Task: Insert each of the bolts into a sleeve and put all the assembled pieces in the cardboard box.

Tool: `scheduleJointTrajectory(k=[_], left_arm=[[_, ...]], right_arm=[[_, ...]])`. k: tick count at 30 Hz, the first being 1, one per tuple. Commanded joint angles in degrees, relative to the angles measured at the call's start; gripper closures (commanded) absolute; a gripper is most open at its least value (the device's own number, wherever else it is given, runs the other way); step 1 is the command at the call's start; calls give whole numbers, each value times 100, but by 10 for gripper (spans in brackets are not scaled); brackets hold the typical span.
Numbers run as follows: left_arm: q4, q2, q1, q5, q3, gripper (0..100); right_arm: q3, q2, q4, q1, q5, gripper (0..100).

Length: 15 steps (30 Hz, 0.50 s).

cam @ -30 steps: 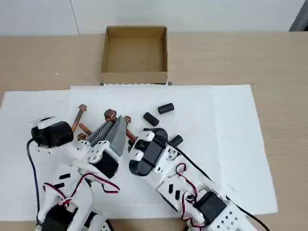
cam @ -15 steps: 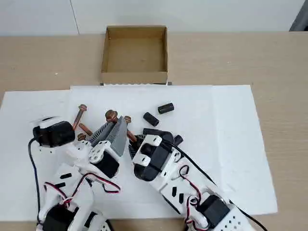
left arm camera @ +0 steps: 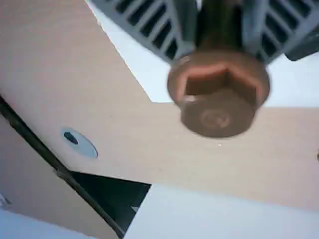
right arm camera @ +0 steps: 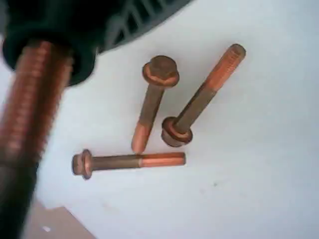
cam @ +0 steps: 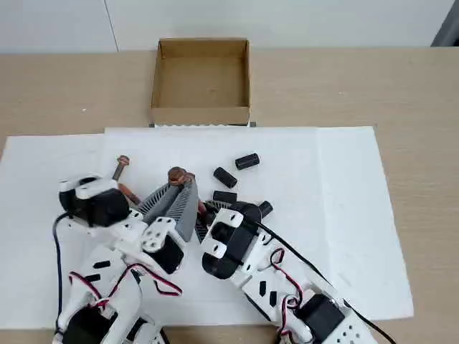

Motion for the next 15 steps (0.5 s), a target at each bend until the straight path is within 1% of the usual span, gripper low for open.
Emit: scheduleJointTrajectory(k=[1,6,10,15], left_arm=[[-123,26,299,-299,92,995],[229,26,360,-343,154,995],[738,18,703,-343,145,995],[1046,18,905,-343,145,995]], right_arm=[[-70,-163,-127,31,70,995],[-70,-163,-127,40,70,995],[-62,-163,-127,40,62,995],[18,-163,-136,40,79,995]])
